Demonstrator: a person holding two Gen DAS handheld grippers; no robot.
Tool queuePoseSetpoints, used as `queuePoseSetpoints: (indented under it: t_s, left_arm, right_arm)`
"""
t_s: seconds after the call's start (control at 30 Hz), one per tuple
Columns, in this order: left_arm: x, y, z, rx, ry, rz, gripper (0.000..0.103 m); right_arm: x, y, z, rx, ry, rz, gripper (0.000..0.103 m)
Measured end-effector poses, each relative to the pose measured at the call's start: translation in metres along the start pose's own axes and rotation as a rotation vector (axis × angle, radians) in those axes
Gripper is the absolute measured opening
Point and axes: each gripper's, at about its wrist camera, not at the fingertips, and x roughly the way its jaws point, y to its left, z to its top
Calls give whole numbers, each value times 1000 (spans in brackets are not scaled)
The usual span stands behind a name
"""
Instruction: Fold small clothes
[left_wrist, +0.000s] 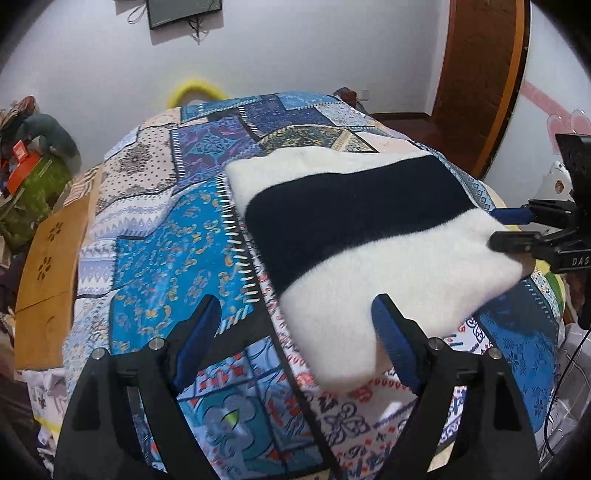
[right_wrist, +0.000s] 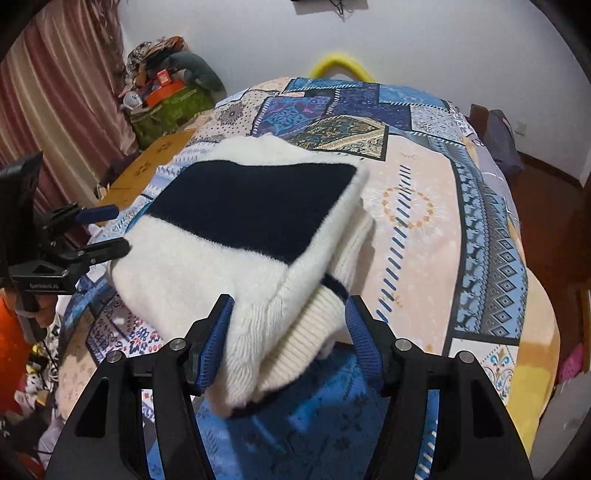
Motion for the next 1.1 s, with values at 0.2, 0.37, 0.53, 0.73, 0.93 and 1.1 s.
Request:
queuePoseSetpoints:
  t_s: [0.2,0.37,0.53,0.73,0.93,1.1]
  left_arm:
    - [-14,29,16,-152,-19,-43,84]
    - [-1,36,33,-212,-7,-80,84]
    - [43,30,32,-260,116,-184,84]
    - [80,35,29,-378,202,-377,85]
    - [97,31,32,-398,248,-428,87]
    - [88,25,34,-368,209,-426,71]
  right_arm:
    - [-25,3,12,0,-59,-22,75]
    - [-32,-1,29,48,-130,-16,87]
    - [-3,-17,31,105,-58,-1,88]
    - [45,-33,26,186,60,86,88]
    - [70,-36,28,231,89,188,87]
    - [75,-39,26,284,87,243,68]
